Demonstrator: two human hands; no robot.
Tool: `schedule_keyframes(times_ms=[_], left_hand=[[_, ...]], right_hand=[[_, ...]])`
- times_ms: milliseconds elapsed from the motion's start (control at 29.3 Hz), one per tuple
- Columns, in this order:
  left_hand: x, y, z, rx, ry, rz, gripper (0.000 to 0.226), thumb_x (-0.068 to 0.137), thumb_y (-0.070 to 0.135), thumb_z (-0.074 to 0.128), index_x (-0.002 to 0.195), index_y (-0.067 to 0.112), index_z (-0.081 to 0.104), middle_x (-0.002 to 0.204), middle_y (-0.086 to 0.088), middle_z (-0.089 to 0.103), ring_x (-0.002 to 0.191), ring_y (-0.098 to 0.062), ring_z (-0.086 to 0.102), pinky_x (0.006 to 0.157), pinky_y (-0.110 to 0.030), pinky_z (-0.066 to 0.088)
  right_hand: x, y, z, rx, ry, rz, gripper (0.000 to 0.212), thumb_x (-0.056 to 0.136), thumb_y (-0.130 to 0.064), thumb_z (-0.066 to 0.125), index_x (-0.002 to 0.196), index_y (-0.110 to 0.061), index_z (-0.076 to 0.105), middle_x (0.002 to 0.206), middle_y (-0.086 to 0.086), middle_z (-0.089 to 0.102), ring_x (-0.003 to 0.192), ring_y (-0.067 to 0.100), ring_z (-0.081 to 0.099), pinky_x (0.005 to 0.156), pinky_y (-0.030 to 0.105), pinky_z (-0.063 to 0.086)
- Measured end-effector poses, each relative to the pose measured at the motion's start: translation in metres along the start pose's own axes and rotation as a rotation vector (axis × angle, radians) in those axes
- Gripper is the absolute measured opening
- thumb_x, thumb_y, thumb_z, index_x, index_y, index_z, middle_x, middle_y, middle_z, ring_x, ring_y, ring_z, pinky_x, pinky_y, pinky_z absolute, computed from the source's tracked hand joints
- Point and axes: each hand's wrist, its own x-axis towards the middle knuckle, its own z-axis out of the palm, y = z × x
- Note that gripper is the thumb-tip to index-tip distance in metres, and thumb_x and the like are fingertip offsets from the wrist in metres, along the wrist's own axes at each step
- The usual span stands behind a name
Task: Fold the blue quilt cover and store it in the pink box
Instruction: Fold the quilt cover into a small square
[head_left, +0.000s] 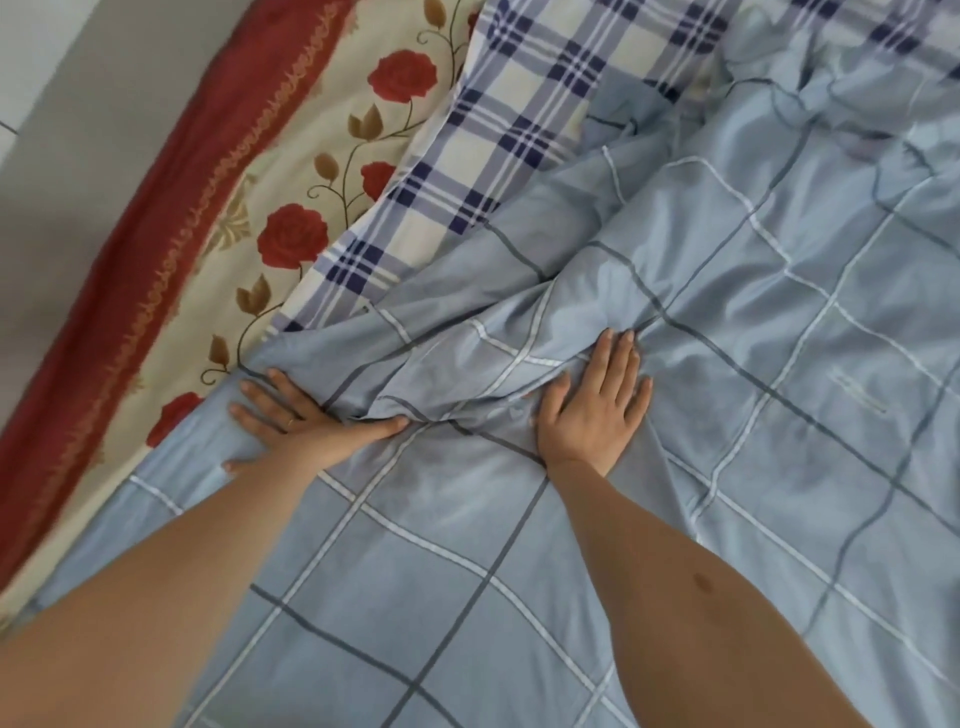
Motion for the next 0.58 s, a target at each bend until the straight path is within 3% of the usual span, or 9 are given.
schedule_keyframes(times_ms=[273, 444, 581], left_hand=[[-0.012, 0.017, 0.0, -0.095, -0.008, -0.114, 0.167, 0.026, 0.088, 0.06, 0.13, 0.012, -0.046, 0.145, -0.01, -0.045, 0.136, -0.032, -0.035, 0.109, -0.067, -0.004], [-0.009, 0.02, -0.003, -0.151, 0.063, -0.114, 0.17, 0.013, 0.078, 0.057, 0.138, 0.014, -0.038, 0.15, -0.008, -0.037, 0.14, -0.026, -0.029, 0.108, -0.07, -0.001], [-0.005, 0.021, -0.001, -0.141, 0.044, -0.111, 0.168, 0.014, 0.078, 0.056, 0.139, 0.013, -0.037, 0.149, -0.009, -0.038, 0.14, -0.026, -0.031, 0.107, -0.068, -0.004]], right_hand=[[0.006, 0.001, -0.007, -0.04, -0.001, 0.003, 0.069, 0.087, -0.037, 0.031, 0.149, -0.008, 0.026, 0.156, 0.012, 0.023, 0.144, 0.024, 0.021, 0.119, 0.043, 0.008], [0.006, -0.008, -0.007, -0.027, -0.011, 0.022, 0.069, 0.085, -0.036, 0.033, 0.148, -0.01, 0.027, 0.156, 0.011, 0.025, 0.143, 0.024, 0.021, 0.119, 0.041, 0.007], [0.007, -0.005, -0.002, -0.019, -0.005, 0.029, 0.069, 0.084, -0.035, 0.034, 0.148, -0.01, 0.028, 0.156, 0.01, 0.026, 0.143, 0.023, 0.021, 0.119, 0.041, 0.006]])
